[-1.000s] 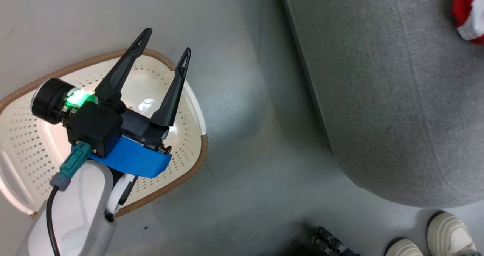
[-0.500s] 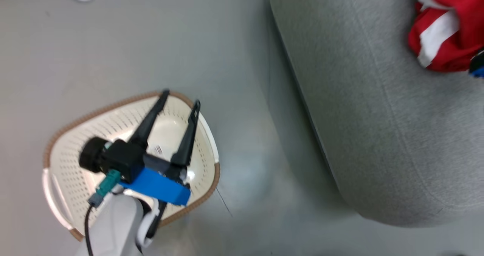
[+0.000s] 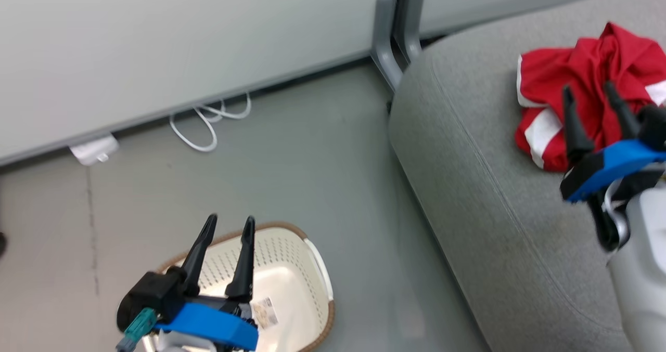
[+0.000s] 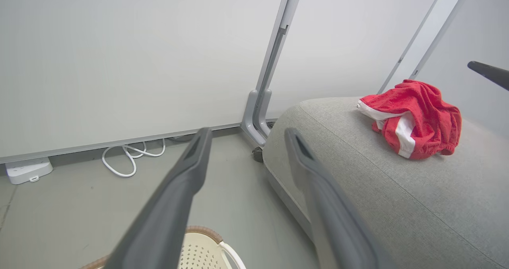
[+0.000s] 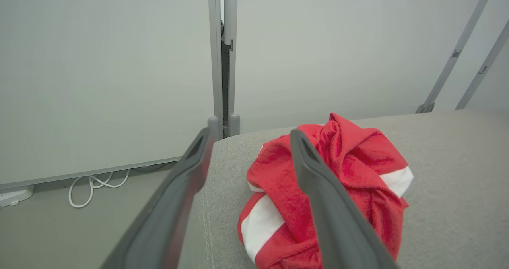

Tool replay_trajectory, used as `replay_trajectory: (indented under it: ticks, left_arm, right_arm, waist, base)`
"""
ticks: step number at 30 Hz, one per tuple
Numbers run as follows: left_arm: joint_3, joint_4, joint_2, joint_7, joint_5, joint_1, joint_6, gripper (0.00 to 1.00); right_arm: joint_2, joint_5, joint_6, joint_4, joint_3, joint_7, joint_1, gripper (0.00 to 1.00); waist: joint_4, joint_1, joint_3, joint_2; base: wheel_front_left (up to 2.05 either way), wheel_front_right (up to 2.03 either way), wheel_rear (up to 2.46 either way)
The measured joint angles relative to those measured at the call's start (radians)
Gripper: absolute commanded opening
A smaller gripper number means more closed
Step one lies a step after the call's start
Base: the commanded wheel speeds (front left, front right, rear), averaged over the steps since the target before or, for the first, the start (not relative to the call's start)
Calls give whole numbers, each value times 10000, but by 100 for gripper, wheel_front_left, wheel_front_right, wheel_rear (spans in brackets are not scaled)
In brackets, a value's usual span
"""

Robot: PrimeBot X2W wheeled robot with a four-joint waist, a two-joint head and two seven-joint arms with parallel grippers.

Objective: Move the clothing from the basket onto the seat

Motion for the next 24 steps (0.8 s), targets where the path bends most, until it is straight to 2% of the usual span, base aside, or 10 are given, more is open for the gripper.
replay_trajectory:
  ticks: [6, 14, 18, 24]
  left_arm:
    - [667, -94, -165, -10, 236, 696, -6, 100]
    - [1279, -140, -230, -10, 249, 1285, -17, 100]
    - [1783, -90, -282, -10, 245, 1571, -17, 100]
    - [2203, 21, -280, -12, 167, 1832, -17, 100]
  right_arm:
    - [150, -63, 0, -1475, 309, 226, 1621, 100]
    - [922, -562, 0, -2876, 92, 506, 3396, 100]
    - [1559, -1009, 0, -3825, -29, 761, 4452, 100]
    - [1908, -1429, 0, -4637, -96, 1030, 5320, 100]
  waist:
    - [646, 0, -852, 0]
    - [1375, 0, -1496, 0]
    - [1800, 2, -1815, 0]
    - [2053, 2, -2101, 0]
  base:
    - [0, 0, 0]
    - [0, 0, 0]
    - [0, 0, 0]
    - [0, 0, 0]
